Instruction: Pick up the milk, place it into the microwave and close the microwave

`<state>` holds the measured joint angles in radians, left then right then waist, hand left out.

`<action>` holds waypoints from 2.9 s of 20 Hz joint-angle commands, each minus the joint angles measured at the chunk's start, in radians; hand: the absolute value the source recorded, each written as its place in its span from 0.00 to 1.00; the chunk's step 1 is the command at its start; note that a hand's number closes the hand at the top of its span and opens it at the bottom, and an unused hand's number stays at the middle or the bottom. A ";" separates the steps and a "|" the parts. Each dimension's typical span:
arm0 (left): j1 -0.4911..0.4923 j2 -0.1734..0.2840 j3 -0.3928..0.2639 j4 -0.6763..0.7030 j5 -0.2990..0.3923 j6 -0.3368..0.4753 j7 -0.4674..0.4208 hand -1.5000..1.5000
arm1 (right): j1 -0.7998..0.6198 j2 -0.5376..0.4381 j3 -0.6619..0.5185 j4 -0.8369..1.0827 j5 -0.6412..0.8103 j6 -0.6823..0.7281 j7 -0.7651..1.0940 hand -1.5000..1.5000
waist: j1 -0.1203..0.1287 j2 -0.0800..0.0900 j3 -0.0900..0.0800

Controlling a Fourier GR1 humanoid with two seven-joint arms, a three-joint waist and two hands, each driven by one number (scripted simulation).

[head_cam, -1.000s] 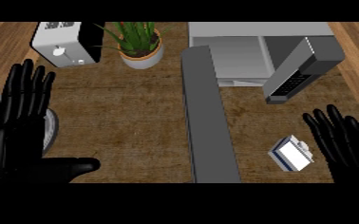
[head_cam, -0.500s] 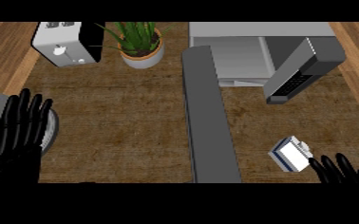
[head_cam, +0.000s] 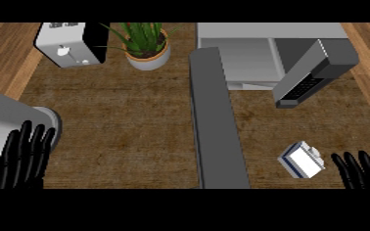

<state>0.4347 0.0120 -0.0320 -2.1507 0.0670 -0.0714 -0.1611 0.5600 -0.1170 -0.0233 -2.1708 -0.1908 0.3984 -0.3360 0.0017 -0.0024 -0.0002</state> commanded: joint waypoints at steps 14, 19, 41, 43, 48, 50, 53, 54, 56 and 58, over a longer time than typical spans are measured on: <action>0.172 -0.003 -0.058 -0.103 -0.005 -0.043 -0.044 0.00 | -0.197 0.015 -0.175 0.453 0.142 -0.050 -0.242 0.00 | 0.003 0.001 0.001; 0.170 0.028 -0.001 -0.089 0.033 -0.059 -0.064 0.00 | -0.265 -0.003 -0.215 0.504 0.177 -0.094 -0.231 0.00 | 0.004 0.001 0.000; 0.166 -0.011 -0.042 -0.026 -0.021 -0.035 -0.129 0.00 | -0.550 -0.145 -0.271 1.268 0.346 -0.121 -0.612 0.00 | 0.006 0.003 0.001; 0.215 -0.002 -0.028 -0.102 0.004 -0.050 -0.098 0.00 | -0.526 -0.166 -0.265 1.294 0.361 -0.124 -0.663 0.00 | 0.006 0.002 0.001; 0.166 0.013 0.016 -0.024 0.043 -0.069 -0.120 0.00 | -0.640 -0.175 -0.270 1.485 0.360 -0.138 -0.717 0.00 | 0.007 0.003 0.001; 0.191 0.017 0.010 -0.020 0.040 -0.084 -0.138 0.00 | -0.676 -0.224 -0.282 1.572 0.352 -0.090 -0.750 0.00 | 0.011 0.004 0.002; 0.178 -0.009 -0.022 -0.010 -0.005 -0.062 -0.145 0.00 | -0.680 -0.217 -0.246 1.628 0.382 -0.092 -0.786 0.00 | 0.011 0.005 0.002; 0.132 -0.011 -0.027 -0.014 -0.012 -0.037 -0.094 0.00 | -0.690 -0.218 -0.235 1.583 0.374 -0.084 -0.732 0.00 | 0.005 0.004 0.001; 0.151 0.008 -0.002 -0.041 0.008 -0.057 -0.101 0.00 | -0.758 -0.212 -0.236 1.713 0.388 -0.093 -0.775 0.00 | 0.019 0.007 0.004; 0.207 -0.011 -0.051 -0.022 -0.021 -0.060 -0.173 0.00 | -0.756 -0.219 -0.239 1.716 0.364 -0.057 -0.757 0.00 | 0.017 0.004 0.003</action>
<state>0.6142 0.0126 -0.0480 -2.1800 0.0721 -0.1334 -0.2915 -0.1504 -0.3215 -0.2610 -0.5480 0.1816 0.2320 -0.9814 0.0149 0.0021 0.0020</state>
